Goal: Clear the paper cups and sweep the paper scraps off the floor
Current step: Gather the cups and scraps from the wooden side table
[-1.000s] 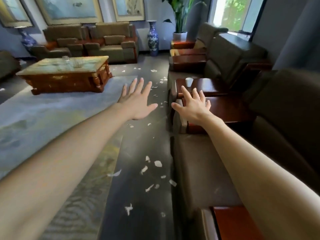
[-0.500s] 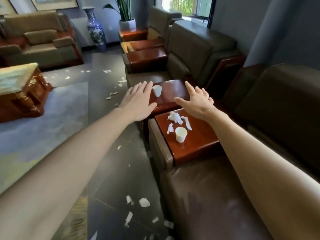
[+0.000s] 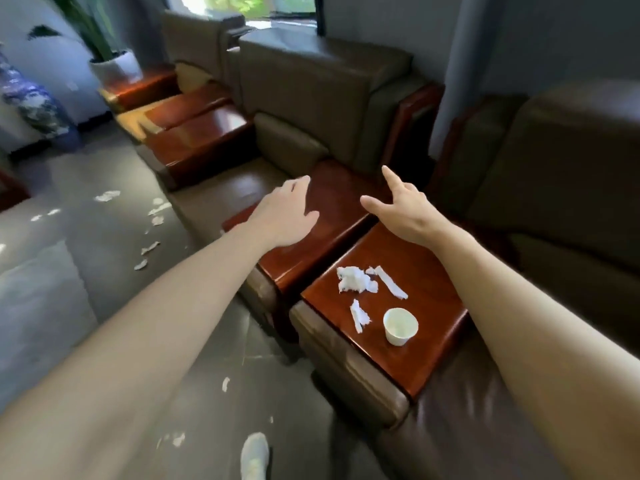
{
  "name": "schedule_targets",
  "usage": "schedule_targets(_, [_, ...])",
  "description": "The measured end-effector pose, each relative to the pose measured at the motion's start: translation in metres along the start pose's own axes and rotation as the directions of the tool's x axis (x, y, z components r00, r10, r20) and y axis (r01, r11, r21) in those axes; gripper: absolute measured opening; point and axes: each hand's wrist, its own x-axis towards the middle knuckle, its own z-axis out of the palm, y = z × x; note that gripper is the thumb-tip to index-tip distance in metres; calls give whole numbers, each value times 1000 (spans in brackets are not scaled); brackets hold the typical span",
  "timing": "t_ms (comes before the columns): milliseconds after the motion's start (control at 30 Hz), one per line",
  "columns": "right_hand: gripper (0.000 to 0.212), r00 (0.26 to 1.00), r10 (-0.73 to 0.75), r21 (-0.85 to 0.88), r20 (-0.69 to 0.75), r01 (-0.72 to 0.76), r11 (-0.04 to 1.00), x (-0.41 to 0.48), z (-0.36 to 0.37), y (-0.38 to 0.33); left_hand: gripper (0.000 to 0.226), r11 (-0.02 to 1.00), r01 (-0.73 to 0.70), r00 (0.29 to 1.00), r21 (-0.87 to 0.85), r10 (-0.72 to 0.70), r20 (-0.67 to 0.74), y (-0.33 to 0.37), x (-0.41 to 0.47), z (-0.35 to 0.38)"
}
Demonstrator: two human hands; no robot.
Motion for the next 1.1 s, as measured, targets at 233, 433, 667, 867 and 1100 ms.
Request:
schedule_targets(233, [75,906,421,167,-37,-410,897,38,120,32,75,937,-319,894,-145,348,281,-68,94,92])
schedule_targets(433, [73,748,657,119,-96,-646,754,15,185,60,84,883,-381,712,-273,469,522,-76,105,175])
schedule_targets(667, [95,620,777,72,-108,-775,628,15,227,119,85,858,-363,653,-363,512,558,-62,128,247])
schedule_targets(867, [101,604,793,287,-74,-749,597,23,257,156,102,889,-358,653,-287,458,603,-74,141,313])
schedule_targets(1100, [87,665,715,415,-213,-601,683,57,265,161,78,783,-588,699,-202,617,361,-67,147,358])
